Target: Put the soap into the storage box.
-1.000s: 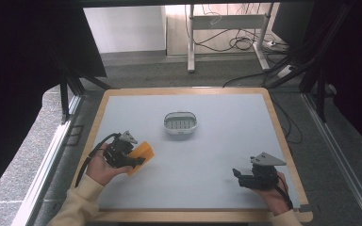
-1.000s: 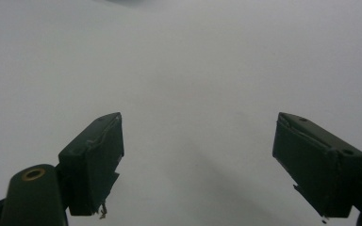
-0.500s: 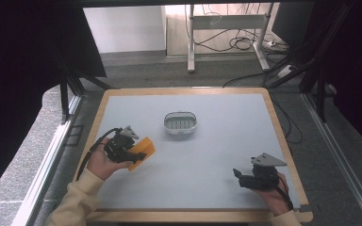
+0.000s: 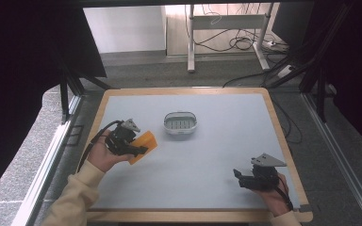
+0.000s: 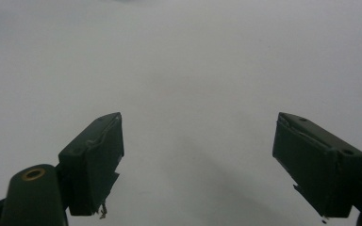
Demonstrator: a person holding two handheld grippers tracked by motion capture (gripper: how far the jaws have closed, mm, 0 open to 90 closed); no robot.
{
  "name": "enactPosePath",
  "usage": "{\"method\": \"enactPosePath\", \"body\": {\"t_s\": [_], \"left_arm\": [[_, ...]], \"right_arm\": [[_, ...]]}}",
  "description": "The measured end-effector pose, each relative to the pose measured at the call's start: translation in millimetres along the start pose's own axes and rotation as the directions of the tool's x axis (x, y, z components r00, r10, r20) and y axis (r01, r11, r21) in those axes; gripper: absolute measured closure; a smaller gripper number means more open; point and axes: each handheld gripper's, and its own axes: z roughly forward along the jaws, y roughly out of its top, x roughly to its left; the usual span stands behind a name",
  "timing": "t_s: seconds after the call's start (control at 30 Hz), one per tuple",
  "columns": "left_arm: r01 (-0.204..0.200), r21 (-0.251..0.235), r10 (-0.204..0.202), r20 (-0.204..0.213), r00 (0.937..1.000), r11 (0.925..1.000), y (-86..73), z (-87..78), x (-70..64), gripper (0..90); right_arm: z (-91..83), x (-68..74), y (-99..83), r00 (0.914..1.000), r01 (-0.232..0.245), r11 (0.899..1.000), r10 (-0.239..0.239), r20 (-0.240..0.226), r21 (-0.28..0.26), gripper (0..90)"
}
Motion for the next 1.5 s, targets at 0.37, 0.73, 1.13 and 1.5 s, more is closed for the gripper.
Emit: {"method": "enactPosePath", "body": {"t_s": [0.37, 0.73, 1.13, 1.5], "left_arm": [[-0.050, 0.011, 0.050, -0.020, 0.9985, 0.9987, 20.8, 1.7, 3.3, 61.6], [-0.082, 0.023, 0.082, -0.009, 0.9966, 0.9963, 34.1, 9.7, 10.7, 61.6], [-0.107, 0.032, 0.106, 0.011, 0.9943, 0.9938, 41.7, 13.3, 11.2, 61.6], [-0.139, 0.034, 0.138, 0.011, 0.9903, 0.9898, 51.2, 11.3, 11.7, 61.6]], "right_arm": [[-0.9, -0.3, -0.7, 1.0000, -0.006, 1.000, 0.006, 0.005, -0.002, 17.3], [-0.3, -0.4, -0.6, 1.0000, -0.006, 1.000, 0.006, 0.005, 0.001, 17.3], [-0.4, -1.0, -1.2, 1.0000, -0.005, 1.000, 0.005, 0.007, 0.001, 17.4], [-0.4, -1.8, -1.6, 0.9999, -0.006, 1.000, 0.006, 0.010, 0.004, 17.5]]}}
